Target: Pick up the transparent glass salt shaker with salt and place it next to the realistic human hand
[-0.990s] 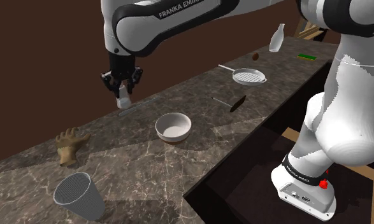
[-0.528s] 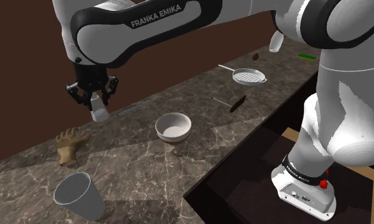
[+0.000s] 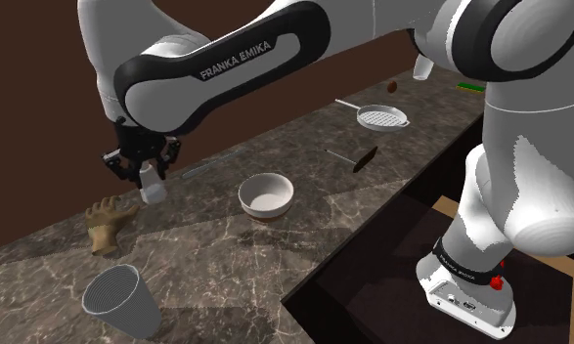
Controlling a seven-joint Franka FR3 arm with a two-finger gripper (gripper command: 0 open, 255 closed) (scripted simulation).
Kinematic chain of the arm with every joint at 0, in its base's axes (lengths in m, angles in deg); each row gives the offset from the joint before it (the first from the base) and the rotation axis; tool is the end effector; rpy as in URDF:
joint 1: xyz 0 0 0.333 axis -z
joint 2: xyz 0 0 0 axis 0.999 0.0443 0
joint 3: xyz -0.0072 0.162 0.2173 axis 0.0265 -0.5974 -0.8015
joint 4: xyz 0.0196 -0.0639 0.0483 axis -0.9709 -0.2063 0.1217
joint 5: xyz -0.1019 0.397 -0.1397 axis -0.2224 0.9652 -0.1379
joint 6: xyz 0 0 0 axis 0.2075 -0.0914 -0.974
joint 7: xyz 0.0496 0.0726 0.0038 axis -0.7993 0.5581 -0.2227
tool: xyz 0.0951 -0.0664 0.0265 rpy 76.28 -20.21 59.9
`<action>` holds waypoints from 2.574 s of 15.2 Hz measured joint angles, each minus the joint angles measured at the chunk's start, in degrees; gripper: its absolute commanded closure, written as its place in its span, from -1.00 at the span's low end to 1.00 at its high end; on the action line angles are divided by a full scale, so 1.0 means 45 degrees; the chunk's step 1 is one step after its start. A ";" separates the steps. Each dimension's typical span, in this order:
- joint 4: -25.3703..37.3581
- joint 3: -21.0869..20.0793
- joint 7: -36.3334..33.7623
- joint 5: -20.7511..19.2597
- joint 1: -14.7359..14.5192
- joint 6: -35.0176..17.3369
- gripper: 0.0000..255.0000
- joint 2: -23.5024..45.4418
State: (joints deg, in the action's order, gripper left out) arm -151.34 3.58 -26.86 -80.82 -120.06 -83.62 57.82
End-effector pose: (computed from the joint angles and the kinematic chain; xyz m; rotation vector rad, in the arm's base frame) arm 0.5537 0.4552 0.3937 -2.9999 0.0348 -0.3695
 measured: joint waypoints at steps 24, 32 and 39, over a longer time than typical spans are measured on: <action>-0.2016 0.0273 -0.0562 -0.0552 -0.0100 -0.3461 1.00 0.1472; -0.2033 0.0296 -0.0615 -0.0595 -0.0131 -0.3615 -1.00 0.1606; -0.2102 0.0270 -0.0590 -0.0558 -0.0114 -0.3486 -1.00 0.1411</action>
State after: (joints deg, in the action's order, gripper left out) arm -160.80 4.80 -29.52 -83.33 -120.57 -99.31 64.17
